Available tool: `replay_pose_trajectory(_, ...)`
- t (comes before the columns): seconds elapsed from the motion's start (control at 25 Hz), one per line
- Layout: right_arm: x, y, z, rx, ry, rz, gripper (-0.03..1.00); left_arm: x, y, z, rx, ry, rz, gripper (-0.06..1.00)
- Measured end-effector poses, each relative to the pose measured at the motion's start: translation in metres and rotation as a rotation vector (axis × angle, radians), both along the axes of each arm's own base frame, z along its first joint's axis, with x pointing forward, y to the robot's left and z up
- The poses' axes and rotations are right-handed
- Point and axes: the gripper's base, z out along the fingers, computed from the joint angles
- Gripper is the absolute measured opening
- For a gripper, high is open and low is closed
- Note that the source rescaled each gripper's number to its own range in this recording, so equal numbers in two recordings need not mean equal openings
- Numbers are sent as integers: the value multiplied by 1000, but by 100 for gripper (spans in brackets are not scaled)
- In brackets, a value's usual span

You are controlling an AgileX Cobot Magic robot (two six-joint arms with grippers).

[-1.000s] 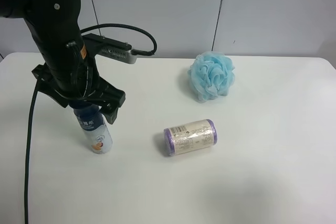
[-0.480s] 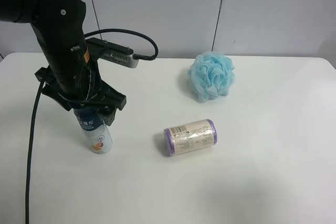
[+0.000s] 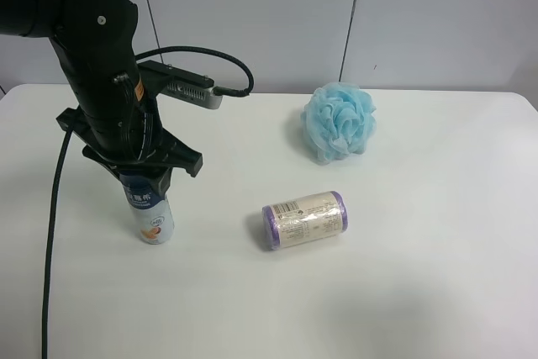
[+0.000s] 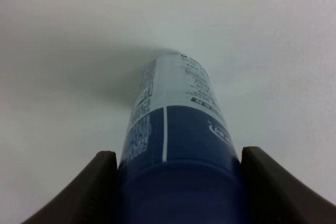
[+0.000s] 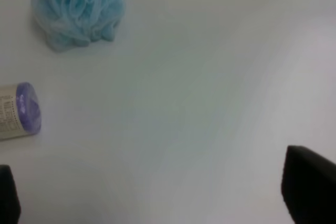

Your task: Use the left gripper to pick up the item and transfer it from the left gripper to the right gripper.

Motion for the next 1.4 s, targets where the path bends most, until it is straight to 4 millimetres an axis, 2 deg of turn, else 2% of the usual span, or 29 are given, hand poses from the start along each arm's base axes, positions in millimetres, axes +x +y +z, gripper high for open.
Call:
replay_pose_trajectory(0.72, 0, 0, 0, 0, 0, 0, 100, 0, 0, 2, 4, 4, 1, 0)
replay_pose_trajectory(1.04, 0, 0, 0, 0, 0, 0, 100, 4, -5, 26, -11, 13, -21, 0)
replay_pose_trajectory(1.4, 0, 0, 0, 0, 0, 0, 100, -10, -4, 55, -113, -2, -46, 0)
